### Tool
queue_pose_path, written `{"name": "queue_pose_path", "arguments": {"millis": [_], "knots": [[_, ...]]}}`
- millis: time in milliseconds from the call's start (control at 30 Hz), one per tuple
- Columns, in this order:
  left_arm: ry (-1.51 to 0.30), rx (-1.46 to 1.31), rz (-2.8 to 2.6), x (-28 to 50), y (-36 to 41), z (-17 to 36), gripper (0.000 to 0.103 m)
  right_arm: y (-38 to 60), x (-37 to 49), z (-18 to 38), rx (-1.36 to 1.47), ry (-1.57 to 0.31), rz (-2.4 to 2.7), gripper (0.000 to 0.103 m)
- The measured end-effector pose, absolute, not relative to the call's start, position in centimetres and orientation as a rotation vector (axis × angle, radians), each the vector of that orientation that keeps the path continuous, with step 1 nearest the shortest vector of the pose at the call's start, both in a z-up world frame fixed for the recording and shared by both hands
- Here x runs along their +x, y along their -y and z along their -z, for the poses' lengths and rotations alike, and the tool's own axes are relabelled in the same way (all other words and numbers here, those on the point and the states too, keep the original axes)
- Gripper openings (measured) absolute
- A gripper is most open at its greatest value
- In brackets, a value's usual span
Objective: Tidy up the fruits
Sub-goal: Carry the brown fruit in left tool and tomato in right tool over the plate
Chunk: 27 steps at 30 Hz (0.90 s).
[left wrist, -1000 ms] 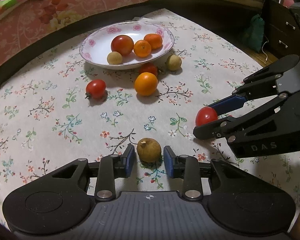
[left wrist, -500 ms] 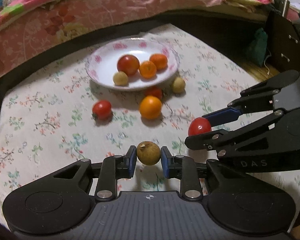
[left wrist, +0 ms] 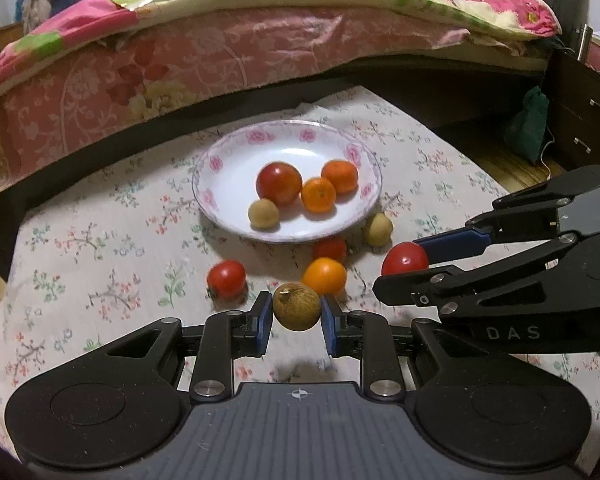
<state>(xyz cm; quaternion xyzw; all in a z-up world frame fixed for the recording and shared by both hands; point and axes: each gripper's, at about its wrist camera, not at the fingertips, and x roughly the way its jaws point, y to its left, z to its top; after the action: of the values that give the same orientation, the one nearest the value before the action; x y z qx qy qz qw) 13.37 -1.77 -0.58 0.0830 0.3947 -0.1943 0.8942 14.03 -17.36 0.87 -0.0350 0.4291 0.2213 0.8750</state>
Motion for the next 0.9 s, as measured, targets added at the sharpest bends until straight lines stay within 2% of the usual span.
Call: {"name": "queue_pose_path", "arguments": {"millis": [900], "knots": [[-0.746,0.149,0.357,21.9,3.0,-0.2,0.032,18.8,22.8,-1.6,0.001,-0.827,-0.419,0.036]]}}
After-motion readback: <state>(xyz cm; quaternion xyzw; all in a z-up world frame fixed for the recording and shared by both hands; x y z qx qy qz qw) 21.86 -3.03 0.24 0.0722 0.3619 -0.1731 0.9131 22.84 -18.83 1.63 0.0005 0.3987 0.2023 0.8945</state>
